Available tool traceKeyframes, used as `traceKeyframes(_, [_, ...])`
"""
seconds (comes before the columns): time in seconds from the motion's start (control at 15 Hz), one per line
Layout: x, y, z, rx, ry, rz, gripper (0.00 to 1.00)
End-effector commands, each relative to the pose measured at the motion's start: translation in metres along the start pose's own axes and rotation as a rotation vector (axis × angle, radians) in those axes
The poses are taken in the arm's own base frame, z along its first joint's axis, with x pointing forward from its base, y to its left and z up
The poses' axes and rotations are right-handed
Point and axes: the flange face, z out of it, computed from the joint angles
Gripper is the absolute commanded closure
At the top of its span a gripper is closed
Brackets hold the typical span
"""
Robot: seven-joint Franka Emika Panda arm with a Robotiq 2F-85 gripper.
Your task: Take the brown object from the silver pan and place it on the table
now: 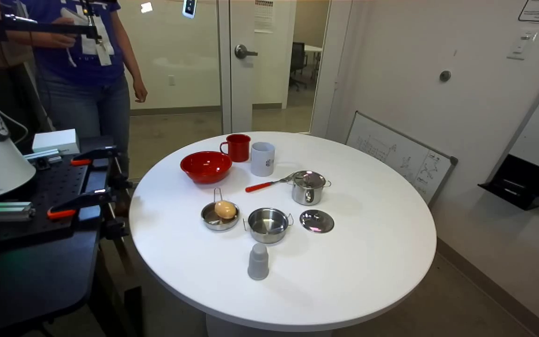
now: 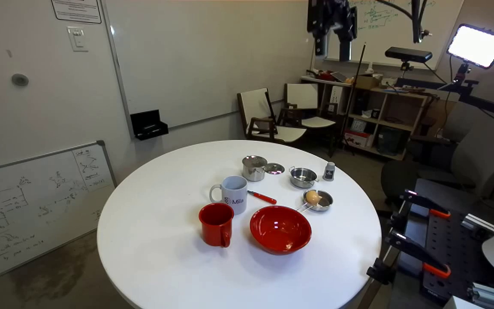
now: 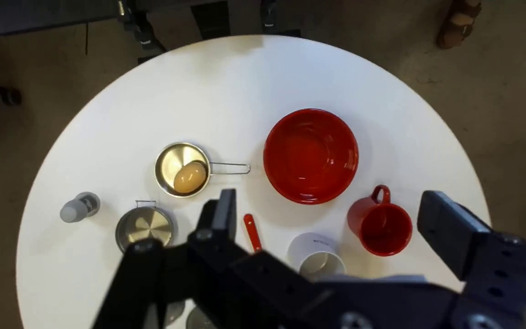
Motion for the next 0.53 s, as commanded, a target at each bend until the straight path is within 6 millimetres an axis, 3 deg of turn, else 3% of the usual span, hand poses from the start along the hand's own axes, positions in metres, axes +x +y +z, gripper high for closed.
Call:
traceKeyframes(0.0, [0.013,0.018,0.045,-0.039,0.002,0.193,0.00])
traceKeyframes(0.33, [0.021,0.047,0.115,-0.050,-0.060,0.409,0.00])
traceKeyframes(0.47, [0.029,0.040,0.134,-0.035,-0.080,0.433,0.00])
